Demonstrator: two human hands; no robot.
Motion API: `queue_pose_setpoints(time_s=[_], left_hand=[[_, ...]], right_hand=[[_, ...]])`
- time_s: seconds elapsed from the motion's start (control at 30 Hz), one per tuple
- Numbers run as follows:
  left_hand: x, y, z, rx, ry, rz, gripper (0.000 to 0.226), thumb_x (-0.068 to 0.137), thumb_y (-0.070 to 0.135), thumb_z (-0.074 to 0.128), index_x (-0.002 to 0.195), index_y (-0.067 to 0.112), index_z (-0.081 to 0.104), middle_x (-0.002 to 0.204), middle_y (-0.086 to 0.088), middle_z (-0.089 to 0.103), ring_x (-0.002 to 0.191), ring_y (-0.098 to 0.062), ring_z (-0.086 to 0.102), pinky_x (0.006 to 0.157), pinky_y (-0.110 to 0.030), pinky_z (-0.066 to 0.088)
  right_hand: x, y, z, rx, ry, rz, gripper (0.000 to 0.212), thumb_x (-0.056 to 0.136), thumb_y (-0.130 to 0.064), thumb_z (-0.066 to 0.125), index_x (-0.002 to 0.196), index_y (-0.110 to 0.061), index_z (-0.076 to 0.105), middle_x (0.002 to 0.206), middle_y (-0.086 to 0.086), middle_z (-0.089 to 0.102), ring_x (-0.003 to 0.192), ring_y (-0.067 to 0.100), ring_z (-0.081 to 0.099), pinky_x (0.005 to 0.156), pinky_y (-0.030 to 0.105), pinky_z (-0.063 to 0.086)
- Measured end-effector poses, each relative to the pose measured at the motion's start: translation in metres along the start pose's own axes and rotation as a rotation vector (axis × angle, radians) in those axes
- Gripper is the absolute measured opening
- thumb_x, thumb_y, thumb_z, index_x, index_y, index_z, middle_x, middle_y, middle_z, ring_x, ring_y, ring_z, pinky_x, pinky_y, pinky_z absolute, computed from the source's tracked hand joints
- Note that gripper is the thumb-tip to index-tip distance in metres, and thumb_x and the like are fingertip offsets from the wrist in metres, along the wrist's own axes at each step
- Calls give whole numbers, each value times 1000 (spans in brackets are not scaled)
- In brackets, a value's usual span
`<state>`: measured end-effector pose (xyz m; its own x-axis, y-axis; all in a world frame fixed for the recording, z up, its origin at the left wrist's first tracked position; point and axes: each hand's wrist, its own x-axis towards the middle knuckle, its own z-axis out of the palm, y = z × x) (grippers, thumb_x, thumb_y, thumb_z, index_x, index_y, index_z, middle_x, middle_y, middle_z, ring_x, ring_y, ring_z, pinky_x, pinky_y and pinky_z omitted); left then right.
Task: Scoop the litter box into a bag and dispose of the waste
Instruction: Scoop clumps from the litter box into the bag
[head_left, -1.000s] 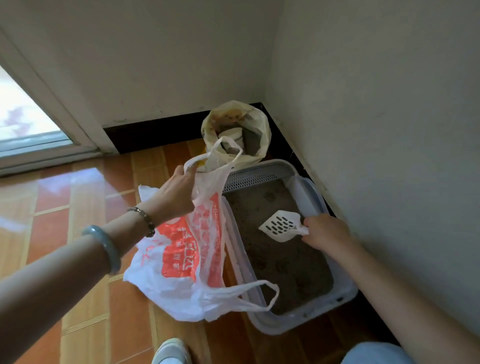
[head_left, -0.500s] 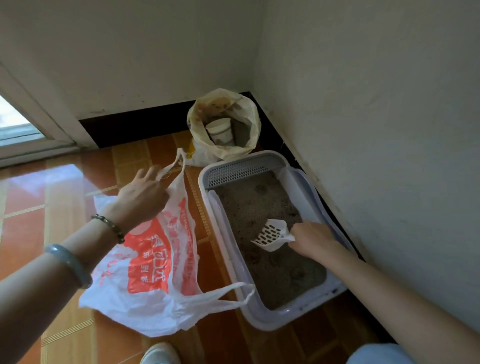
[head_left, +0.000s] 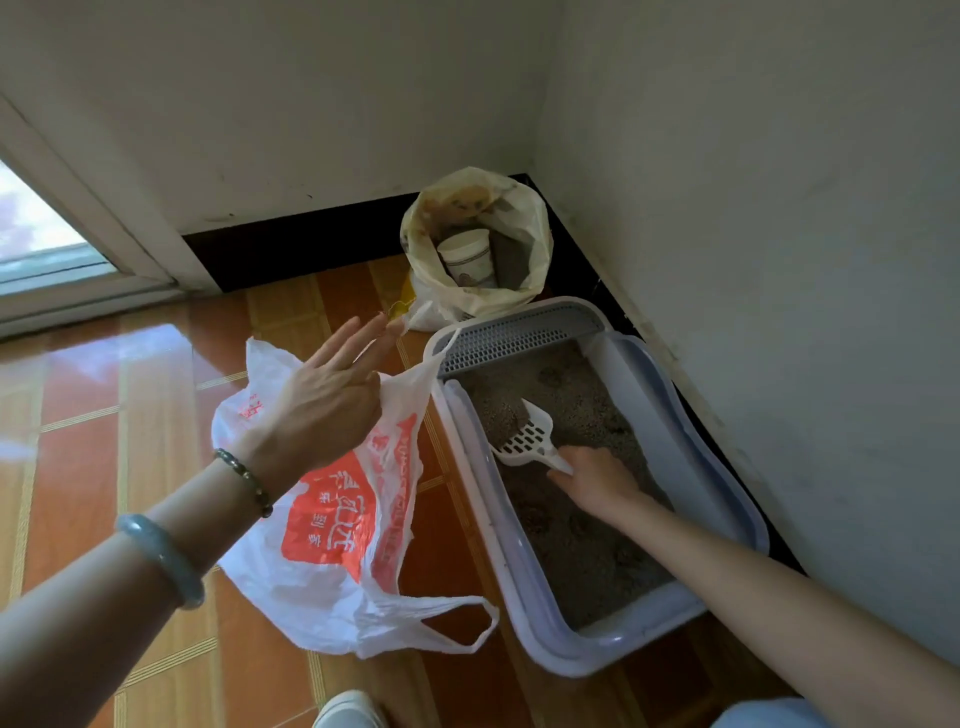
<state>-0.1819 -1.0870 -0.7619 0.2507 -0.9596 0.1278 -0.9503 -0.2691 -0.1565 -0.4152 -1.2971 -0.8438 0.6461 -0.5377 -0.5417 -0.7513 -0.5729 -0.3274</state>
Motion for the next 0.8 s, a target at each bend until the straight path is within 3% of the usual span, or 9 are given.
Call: queue_pose_setpoints(time_s=[0.07, 0.1, 0.17, 0.27, 0.33, 0.4, 0.57, 0.67, 0.8], left_hand=[[2, 0, -1, 12, -32, 36, 8, 68, 10, 79, 73, 5, 75, 110, -16, 68, 120, -28, 55, 117, -40, 14], [4, 1, -2, 2, -57, 42, 7, 70, 9, 77, 77, 7, 76, 101, -13, 72, 107, -26, 64, 114, -41, 25], [7, 4, -5, -6, -196, 20, 16, 87, 12, 61, 98, 11, 72, 105, -5, 70, 101, -18, 63, 104, -34, 43], [11, 7, -16, -139, -319, -92, 26, 97, 14, 44, 120, 11, 56, 100, -2, 67, 83, -12, 63, 69, -22, 54], [11, 7, -18, -211, -250, -117, 24, 96, 10, 46, 120, 6, 47, 76, -4, 64, 53, -13, 56, 45, -23, 47], [9, 5, -19, -279, -110, -75, 14, 90, 2, 55, 103, 3, 49, 56, -2, 52, 38, -14, 45, 34, -30, 45], [7, 3, -26, -299, -61, 31, 23, 72, -10, 70, 72, 11, 60, 66, -3, 60, 50, -17, 57, 41, -24, 50], [3, 6, -32, -237, -143, 51, 27, 63, -14, 73, 70, 12, 71, 88, -7, 70, 74, -23, 69, 49, -19, 49], [2, 15, -38, -190, -110, 13, 17, 81, 5, 64, 91, 12, 75, 97, -5, 71, 85, -20, 68, 51, -19, 49]], right_hand=[[2, 0, 2, 47, -25, 7, 27, 91, -31, 52, 116, -21, 57, 106, 4, 63, 96, 22, 60, 79, 33, 49], [2, 0, 2, 69, -36, 14, 27, 91, -30, 53, 116, -20, 56, 106, 4, 63, 97, 22, 60, 79, 33, 48], [0, 1, 0, 131, -28, 2, 23, 91, -29, 53, 110, -18, 58, 101, 4, 63, 91, 20, 59, 75, 32, 46], [-8, 9, -8, 180, 29, -59, 15, 91, -29, 52, 99, -17, 57, 89, 3, 62, 79, 17, 59, 68, 31, 45], [-17, 17, -15, 187, 57, -95, 14, 92, -30, 53, 100, -20, 56, 85, 2, 62, 75, 15, 59, 62, 29, 42], [-25, 27, -23, 181, 73, -118, 14, 92, -31, 53, 103, -24, 56, 86, 0, 62, 75, 12, 58, 62, 27, 42], [-40, 38, -42, 187, 103, -164, 16, 92, -33, 53, 106, -28, 57, 87, 0, 63, 78, 15, 60, 66, 30, 45], [-46, 37, -54, 193, 152, -173, 18, 91, -33, 54, 108, -29, 58, 91, 0, 64, 82, 15, 60, 73, 34, 48], [-55, 33, -73, 144, 189, -195, 22, 91, -34, 54, 111, -28, 59, 88, -1, 65, 77, 14, 61, 71, 36, 50]])
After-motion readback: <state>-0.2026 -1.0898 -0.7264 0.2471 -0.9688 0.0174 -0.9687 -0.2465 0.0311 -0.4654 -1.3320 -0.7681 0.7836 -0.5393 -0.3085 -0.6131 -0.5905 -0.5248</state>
